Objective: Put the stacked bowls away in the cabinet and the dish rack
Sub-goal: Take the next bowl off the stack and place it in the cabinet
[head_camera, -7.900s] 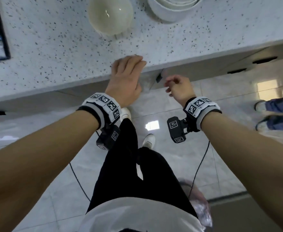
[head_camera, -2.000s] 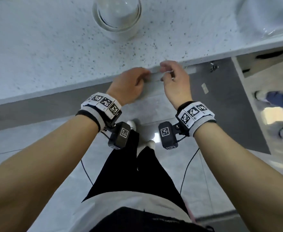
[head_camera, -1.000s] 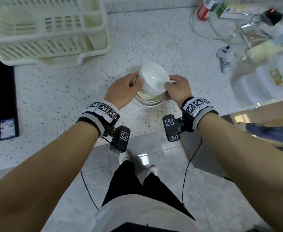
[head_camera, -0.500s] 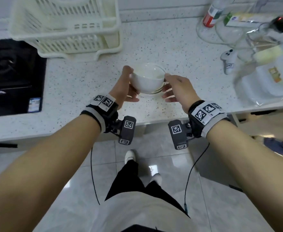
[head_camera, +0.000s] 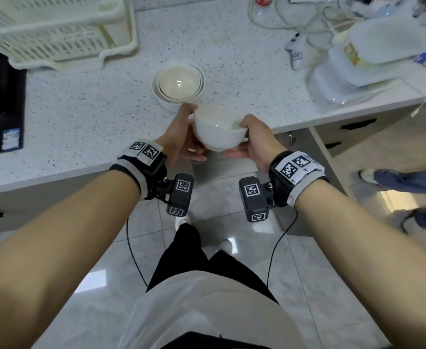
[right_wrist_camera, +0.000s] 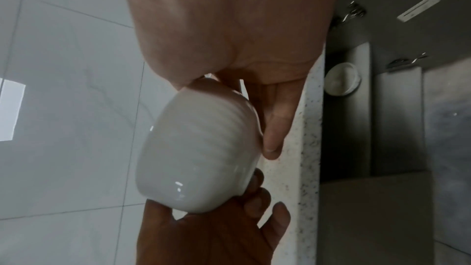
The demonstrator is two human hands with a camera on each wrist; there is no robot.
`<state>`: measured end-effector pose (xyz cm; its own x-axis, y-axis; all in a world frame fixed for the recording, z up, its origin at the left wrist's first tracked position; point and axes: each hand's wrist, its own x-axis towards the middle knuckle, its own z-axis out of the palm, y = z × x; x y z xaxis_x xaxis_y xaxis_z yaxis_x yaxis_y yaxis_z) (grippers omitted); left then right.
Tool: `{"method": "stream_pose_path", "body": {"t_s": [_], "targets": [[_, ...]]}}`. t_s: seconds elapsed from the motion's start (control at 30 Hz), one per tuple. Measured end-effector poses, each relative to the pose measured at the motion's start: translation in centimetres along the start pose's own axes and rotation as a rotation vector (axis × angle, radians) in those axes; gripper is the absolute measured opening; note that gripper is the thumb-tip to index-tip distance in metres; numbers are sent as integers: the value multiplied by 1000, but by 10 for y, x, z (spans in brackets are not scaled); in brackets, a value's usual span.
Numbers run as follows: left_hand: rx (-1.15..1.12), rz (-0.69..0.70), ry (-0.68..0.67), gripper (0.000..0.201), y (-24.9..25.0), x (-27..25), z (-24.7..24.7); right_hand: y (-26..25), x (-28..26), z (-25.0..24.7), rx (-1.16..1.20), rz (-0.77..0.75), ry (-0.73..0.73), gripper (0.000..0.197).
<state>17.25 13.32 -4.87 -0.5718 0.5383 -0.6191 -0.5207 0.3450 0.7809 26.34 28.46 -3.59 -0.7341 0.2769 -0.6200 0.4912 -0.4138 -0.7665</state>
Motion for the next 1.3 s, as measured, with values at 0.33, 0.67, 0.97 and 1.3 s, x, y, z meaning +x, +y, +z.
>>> {"method": "stream_pose_path", "body": {"t_s": [0.33,0.67,0.97,1.3], "targets": [[25,-238,-170,35,-132,50,64,150,25,-94,-153,25,337,44],[190,-201,27,12,-240,147,54,240,129,-106,-455,0,346,34],[94,-82,128,30,-297,255,11,269,283,-97,-548,-11,360,38],[293,-23,121,50,-321,314,-22,247,400,-67,-387,-9,259,35]]}}
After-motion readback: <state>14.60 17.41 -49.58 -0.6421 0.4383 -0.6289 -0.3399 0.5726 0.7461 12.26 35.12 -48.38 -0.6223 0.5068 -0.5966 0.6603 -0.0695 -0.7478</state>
